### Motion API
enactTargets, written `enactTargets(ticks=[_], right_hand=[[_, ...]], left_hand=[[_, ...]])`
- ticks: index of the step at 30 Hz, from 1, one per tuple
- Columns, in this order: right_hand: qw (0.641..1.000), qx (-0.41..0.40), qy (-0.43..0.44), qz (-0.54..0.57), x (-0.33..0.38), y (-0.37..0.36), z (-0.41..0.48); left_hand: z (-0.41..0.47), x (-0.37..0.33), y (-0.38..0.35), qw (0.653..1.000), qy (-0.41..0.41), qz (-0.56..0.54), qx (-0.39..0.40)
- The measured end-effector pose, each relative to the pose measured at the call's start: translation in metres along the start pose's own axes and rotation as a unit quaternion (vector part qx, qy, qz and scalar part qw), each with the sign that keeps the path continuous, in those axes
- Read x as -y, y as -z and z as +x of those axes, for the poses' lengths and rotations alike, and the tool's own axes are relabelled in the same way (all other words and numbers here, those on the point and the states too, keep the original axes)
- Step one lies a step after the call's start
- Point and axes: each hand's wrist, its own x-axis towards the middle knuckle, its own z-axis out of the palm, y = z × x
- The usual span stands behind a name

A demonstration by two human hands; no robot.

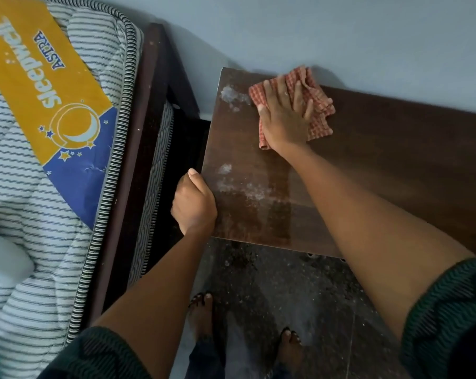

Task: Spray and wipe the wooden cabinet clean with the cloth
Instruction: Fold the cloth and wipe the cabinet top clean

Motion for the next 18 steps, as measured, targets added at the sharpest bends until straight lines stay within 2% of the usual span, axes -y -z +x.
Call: enactTargets(ticks=[4,6,8,10,14,16,18], right_hand=[[0.989,0.009,0.136,-0.05,0.003,-0.005,-0.018],[0.972,0.023,0.219,-0.079,-0.016,-0.004,-0.033],[0.958,0.045,0.264,-0.105,-0.041,0.002,-0.038],[0.968,0.037,0.223,-0.109,-0.054,0.009,-0.031],[0.999,0.025,0.044,-0.02,-0.017,0.01,0.008],[0.999,0.025,0.037,-0.005,0.016,0.007,0.027],[0.997,0.022,0.074,-0.018,0.04,0.001,0.031]], left_hand=[[0.001,0.0,-0.001,1.0,0.007,-0.001,-0.002],[0.002,0.001,-0.001,1.0,0.009,0.0,0.001],[0.002,0.0,-0.001,1.0,0.01,0.006,0.005],[0.002,-0.001,-0.001,1.0,0.007,0.009,0.008],[0.002,0.0,0.0,1.0,0.006,0.012,0.014],[0.002,0.0,0.0,1.0,0.011,0.013,0.017],[0.002,-0.002,0.0,1.0,0.013,0.013,0.017]])
